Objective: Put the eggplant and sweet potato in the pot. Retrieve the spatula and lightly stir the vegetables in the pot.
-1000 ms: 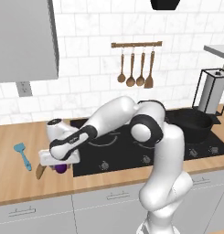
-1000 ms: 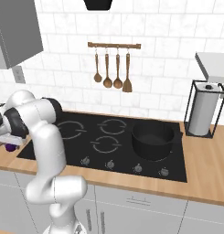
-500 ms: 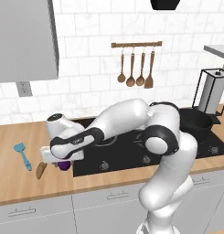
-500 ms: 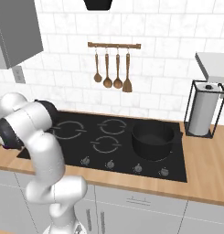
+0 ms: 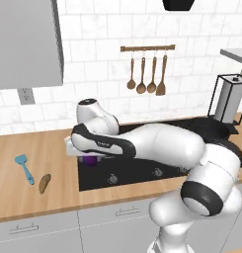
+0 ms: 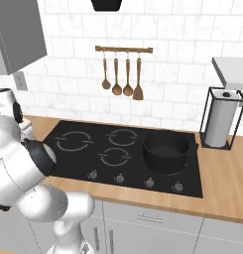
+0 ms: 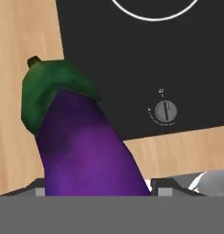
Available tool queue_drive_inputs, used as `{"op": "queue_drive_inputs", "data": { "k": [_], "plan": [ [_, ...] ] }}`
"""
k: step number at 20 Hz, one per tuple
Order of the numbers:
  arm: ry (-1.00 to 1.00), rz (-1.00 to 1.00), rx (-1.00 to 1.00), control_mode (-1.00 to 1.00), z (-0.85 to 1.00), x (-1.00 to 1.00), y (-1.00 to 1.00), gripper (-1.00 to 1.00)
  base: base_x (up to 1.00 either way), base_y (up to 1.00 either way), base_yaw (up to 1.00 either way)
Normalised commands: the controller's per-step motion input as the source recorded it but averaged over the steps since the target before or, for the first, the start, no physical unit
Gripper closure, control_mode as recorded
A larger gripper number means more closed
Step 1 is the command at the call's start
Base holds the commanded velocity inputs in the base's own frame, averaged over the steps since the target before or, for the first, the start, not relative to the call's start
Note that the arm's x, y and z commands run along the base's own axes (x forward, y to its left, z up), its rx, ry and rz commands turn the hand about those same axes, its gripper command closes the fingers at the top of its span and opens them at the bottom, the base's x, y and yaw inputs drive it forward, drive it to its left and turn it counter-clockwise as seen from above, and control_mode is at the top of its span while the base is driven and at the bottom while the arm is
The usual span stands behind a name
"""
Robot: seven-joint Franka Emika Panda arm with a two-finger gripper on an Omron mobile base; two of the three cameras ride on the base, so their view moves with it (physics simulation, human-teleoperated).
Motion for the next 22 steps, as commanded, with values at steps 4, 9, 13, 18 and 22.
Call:
{"op": "queue_drive_inputs", "data": {
  "k": [4, 9, 13, 18, 22],
  "plan": [
    [0.00, -0.04, 0.02, -1.00, 0.59, 0.00, -1.00, 1.00, 0.00, 0.00, 0.00],
    [0.00, -0.10, 0.00, -1.00, 0.42, 0.00, -1.00, 1.00, 0.00, 0.00, 0.00],
    [0.00, -0.13, 0.00, -1.00, 0.38, 0.14, -1.00, 1.00, 0.00, 0.00, 0.00],
    [0.00, -0.12, 0.00, -1.00, 0.32, 0.24, -1.00, 1.00, 0.00, 0.00, 0.00],
    [0.01, -0.11, 0.00, -1.00, 0.24, 0.33, -1.00, 1.00, 0.00, 0.00, 0.00]
  ]
}}
